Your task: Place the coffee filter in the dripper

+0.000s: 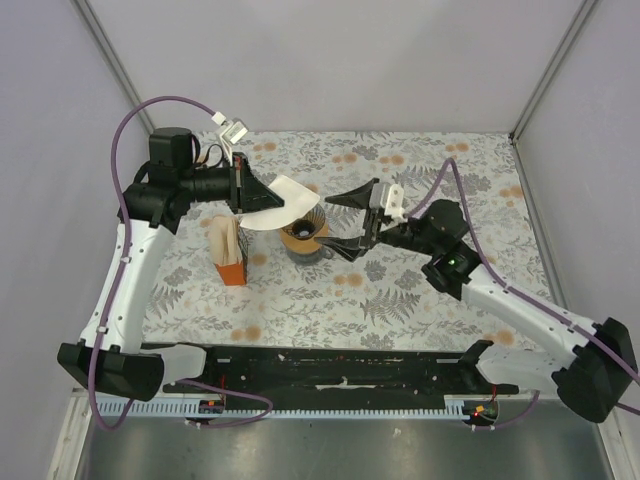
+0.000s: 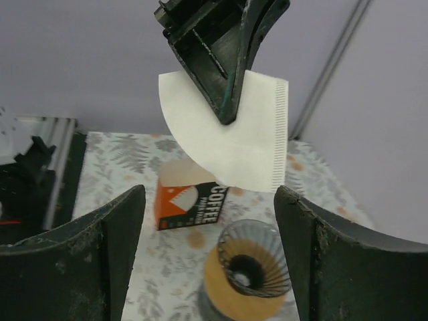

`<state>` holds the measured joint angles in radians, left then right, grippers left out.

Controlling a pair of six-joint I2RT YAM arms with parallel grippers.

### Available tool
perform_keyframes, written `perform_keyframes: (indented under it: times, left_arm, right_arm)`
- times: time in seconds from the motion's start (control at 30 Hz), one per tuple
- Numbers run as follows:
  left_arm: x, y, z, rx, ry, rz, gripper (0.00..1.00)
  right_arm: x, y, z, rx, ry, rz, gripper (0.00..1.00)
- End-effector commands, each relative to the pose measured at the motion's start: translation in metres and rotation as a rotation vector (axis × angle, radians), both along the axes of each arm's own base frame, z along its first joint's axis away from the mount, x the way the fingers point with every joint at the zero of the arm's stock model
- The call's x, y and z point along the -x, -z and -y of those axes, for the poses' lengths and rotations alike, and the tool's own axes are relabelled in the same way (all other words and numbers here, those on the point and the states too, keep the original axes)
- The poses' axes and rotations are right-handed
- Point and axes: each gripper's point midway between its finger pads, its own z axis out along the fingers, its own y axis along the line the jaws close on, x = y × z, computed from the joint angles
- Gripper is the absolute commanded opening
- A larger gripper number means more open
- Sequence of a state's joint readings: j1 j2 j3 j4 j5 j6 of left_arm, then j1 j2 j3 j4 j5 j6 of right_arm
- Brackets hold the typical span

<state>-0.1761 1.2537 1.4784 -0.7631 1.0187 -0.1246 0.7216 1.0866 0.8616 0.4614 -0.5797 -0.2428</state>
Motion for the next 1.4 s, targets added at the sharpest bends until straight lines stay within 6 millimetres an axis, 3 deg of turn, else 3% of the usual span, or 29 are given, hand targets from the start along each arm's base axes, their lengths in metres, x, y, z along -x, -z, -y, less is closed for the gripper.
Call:
perform_keyframes:
  times: [0.0,0.17,0.4,0.43,0.8,1.13,1.37]
  left_arm:
    - [0.000,-0.010,-0.004,-0.019,-0.009,0.087,0.02]
    - [0.005,-0.011,-0.002,-0.001,0.005,0.071,0.02]
    - [0.011,-0.012,-0.001,0.011,0.022,0.070,0.02]
    - [0.011,-0.010,-0.001,0.010,0.022,0.061,0.02]
    - [0.010,-0.001,-0.001,0.007,0.022,0.036,0.02]
    - [0.009,0.007,-0.002,-0.010,0.022,0.034,0.02]
    - [0.008,0.010,-0.002,-0.014,0.023,0.032,0.02]
  right_arm:
    - [0.020,0.000,-0.025,-0.133,-0.228,-0.375,0.87]
    - [0.017,-0.005,-0.043,-0.151,-0.320,-0.491,0.89]
    - [0.014,-0.018,-0.049,-0.182,-0.353,-0.497,0.85]
    - [0.013,-0.020,-0.051,-0.182,-0.357,-0.498,0.81]
    - [-0.004,-0.029,-0.059,-0.174,-0.346,-0.549,0.00]
    - [-0.016,-0.019,-0.050,-0.120,-0.229,-0.556,0.00]
    - [-0.012,-0.022,-0.040,-0.111,-0.193,-0.519,0.00]
